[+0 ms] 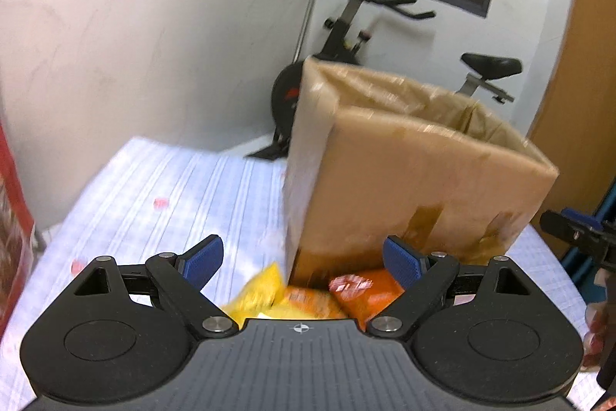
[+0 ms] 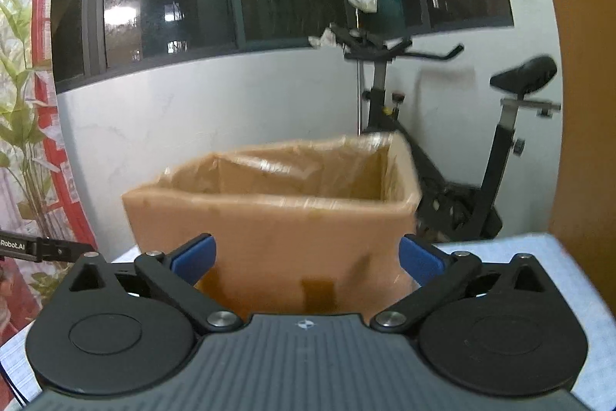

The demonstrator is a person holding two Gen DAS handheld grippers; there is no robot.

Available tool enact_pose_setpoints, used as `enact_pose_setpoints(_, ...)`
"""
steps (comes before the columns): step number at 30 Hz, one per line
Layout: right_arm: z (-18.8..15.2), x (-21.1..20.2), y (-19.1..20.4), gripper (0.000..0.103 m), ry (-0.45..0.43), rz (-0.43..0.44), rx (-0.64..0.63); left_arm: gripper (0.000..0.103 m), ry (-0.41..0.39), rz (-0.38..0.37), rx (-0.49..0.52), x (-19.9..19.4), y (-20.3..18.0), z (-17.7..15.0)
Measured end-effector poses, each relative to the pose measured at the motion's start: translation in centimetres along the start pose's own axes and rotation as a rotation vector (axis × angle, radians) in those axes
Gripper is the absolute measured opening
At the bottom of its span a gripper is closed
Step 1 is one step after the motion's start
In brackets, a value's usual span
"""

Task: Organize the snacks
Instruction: 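Grasp the yellow bag with left tool while right grasps the orange bag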

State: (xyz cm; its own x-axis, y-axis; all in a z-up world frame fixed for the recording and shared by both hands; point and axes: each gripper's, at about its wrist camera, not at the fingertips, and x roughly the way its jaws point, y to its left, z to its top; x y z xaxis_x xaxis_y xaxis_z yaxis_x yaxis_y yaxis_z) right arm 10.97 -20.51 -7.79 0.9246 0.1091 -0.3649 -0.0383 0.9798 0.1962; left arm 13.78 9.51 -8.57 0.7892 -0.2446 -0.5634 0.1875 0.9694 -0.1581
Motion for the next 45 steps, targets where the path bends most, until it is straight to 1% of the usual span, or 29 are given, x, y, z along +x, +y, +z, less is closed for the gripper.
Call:
enact_pose_setpoints(3,-1.4,1.2,0.7,0.103,0.067,0.022,0.027,0.092,0.026,0.009,-0.035,0.7,1.1,-0.9)
enact_pose_setpoints(8,-2.7,2.6,1.6,0.103,0.117,0.064,0.064,0.092,0.035,0.005,-0.122,1.4,2.9,-2.4)
enact_pose_setpoints(14,-4.3,4.5,3.0,0.103,0.204,0.078,0.046,0.092,0.022,-0.006,-0.147,1.0,4.2,-4.0)
enact_pose_setpoints(17,-5.1,5.5,3.6,0.103,0.247,0.076,0.035,0.092,-0.011,-0.009,-0.14,0.8,4.5,-4.2)
enact_pose_setpoints(19,-5.5,6.1,3.9,0.103,0.274,0.09,0.028,0.092,-0.028,-0.011,-0.13,0.8,4.5,-4.2)
enact_pose_setpoints(21,-5.8,6.7,4.5,0.103,0.292,0.086,0.013,0.092,-0.015,-0.002,-0.129,1.3,4.5,-4.2)
enact_pose_setpoints(24,-6.0,7.5,5.2,0.103,0.314,0.09,-0.013,0.092,0.013,-0.004,-0.156,2.3,4.9,-4.4)
enact_pose_setpoints(31,-6.6,8.4,6.2,0.103,0.341,0.097,-0.041,0.092,0.071,0.001,-0.314,4.9,7.0,-5.1)
enact_pose_setpoints(36,-7.2,9.0,6.4,0.103,0.367,0.095,-0.039,0.092,0.103,-0.01,-0.332,5.0,6.8,-6.0)
enact_pose_setpoints(41,-7.8,9.7,6.5,0.103,0.397,0.114,-0.012,0.094,0.127,-0.018,-0.348,5.3,6.2,-6.7)
enact_pose_setpoints(43,-7.9,10.1,6.5,0.101,0.413,0.127,-0.007,0.095,0.127,-0.014,-0.354,5.4,6.2,-6.6)
enact_pose_setpoints(44,-7.9,10.1,6.5,0.096,0.421,0.143,0.003,0.095,0.132,-0.014,-0.353,5.5,6.1,-6.6)
enact_pose_setpoints(45,-7.9,10.1,6.3,0.087,0.427,0.171,0.019,0.095,0.136,-0.012,-0.353,5.6,6.1,-6.6)
